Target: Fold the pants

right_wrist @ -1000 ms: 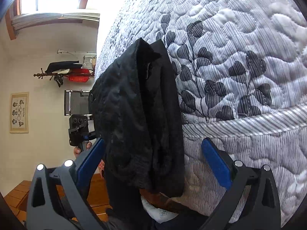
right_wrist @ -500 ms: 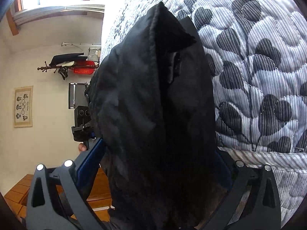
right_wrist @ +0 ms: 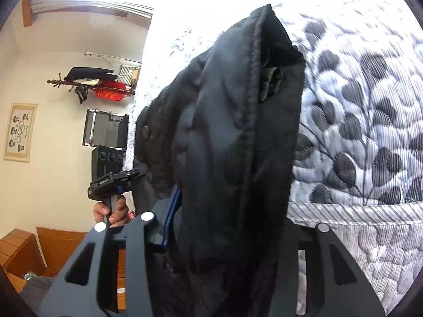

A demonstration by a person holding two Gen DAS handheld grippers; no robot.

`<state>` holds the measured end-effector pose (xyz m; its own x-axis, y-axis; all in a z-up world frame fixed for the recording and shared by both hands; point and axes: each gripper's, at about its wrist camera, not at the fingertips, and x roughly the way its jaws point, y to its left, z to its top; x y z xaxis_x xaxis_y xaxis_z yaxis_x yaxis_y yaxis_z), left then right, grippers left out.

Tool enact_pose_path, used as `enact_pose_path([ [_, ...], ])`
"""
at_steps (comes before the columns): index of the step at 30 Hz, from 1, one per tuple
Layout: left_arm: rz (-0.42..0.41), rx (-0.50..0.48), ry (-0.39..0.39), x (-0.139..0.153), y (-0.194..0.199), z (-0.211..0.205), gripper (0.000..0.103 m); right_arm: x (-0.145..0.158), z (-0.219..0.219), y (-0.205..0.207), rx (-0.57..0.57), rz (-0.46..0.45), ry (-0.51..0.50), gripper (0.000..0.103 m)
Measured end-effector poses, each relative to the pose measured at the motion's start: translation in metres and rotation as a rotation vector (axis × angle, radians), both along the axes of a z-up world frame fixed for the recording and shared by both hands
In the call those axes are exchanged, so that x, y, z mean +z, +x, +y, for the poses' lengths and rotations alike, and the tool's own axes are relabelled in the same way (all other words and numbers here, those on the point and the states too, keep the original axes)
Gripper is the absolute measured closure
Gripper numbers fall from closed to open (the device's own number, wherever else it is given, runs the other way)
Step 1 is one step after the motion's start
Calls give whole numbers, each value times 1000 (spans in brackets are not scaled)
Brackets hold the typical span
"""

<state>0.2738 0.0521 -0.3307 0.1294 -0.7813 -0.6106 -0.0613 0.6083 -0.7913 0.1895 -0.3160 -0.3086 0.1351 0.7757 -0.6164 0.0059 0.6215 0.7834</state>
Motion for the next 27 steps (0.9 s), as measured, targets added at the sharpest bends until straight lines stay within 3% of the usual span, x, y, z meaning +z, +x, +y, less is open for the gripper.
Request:
enact_pose_path([
  [7, -45, 37, 24, 30, 26, 28, 70, 39, 33, 45, 78, -79, -16, 61],
  [12, -65, 71, 49, 44, 72, 55, 70, 50, 58, 102, 107, -94, -27, 61],
  [20, -36, 118, 78, 35, 153, 95, 70, 37, 92, 194, 127, -76, -44, 61],
  [27, 53, 139, 64, -5, 199, 125, 70, -1, 102, 241, 129, -13, -46, 61],
])
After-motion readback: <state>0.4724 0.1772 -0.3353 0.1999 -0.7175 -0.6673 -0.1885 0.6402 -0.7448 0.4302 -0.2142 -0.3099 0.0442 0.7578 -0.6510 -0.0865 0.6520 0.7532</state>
